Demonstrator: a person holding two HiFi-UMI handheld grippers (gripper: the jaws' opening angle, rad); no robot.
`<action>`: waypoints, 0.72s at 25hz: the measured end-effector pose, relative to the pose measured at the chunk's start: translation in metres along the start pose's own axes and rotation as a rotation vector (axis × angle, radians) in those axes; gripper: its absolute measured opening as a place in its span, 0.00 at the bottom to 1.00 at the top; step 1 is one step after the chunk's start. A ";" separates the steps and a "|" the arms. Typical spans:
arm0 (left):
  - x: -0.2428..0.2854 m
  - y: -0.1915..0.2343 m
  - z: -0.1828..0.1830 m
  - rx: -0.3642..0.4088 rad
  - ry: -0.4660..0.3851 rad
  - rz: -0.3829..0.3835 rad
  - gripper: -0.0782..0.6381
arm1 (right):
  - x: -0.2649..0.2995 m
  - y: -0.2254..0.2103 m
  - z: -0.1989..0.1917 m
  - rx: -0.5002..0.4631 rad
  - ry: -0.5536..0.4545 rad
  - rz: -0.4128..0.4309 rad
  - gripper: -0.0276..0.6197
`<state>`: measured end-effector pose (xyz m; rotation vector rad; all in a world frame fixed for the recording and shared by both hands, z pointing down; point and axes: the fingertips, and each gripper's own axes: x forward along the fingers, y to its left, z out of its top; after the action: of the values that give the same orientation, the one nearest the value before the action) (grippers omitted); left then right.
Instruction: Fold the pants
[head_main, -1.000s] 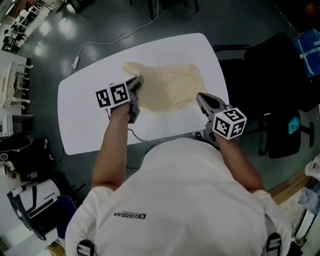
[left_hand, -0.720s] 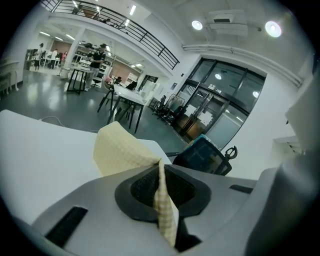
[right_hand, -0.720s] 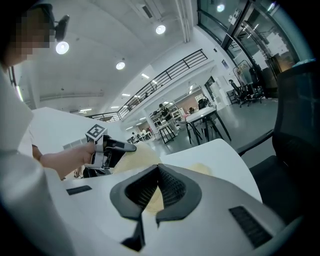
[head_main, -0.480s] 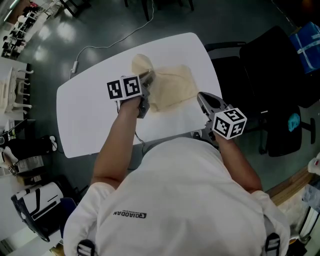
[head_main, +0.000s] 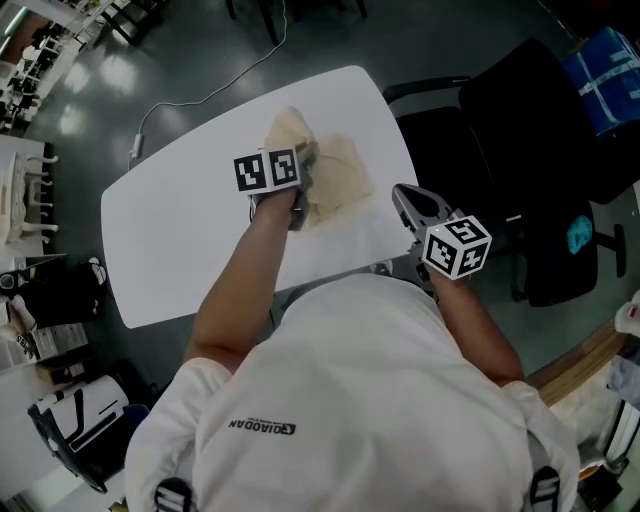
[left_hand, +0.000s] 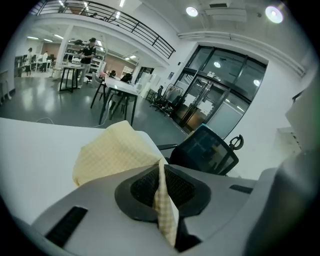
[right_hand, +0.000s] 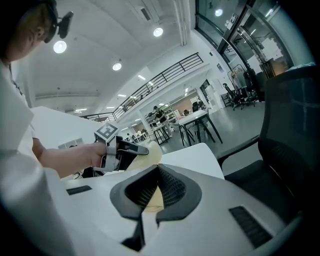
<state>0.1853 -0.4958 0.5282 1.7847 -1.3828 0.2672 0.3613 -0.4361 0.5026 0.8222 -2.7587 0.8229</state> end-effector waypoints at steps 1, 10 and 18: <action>0.006 -0.002 -0.001 0.006 0.006 0.007 0.18 | -0.002 -0.005 0.001 0.000 0.004 -0.003 0.07; 0.076 -0.009 -0.024 0.050 0.103 0.059 0.18 | -0.016 -0.055 0.004 -0.032 0.059 -0.010 0.07; 0.113 -0.021 -0.035 0.055 0.149 0.074 0.29 | -0.020 -0.082 0.000 -0.036 0.109 0.003 0.07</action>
<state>0.2565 -0.5484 0.6094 1.7233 -1.3484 0.4723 0.4225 -0.4843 0.5350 0.7448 -2.6723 0.7916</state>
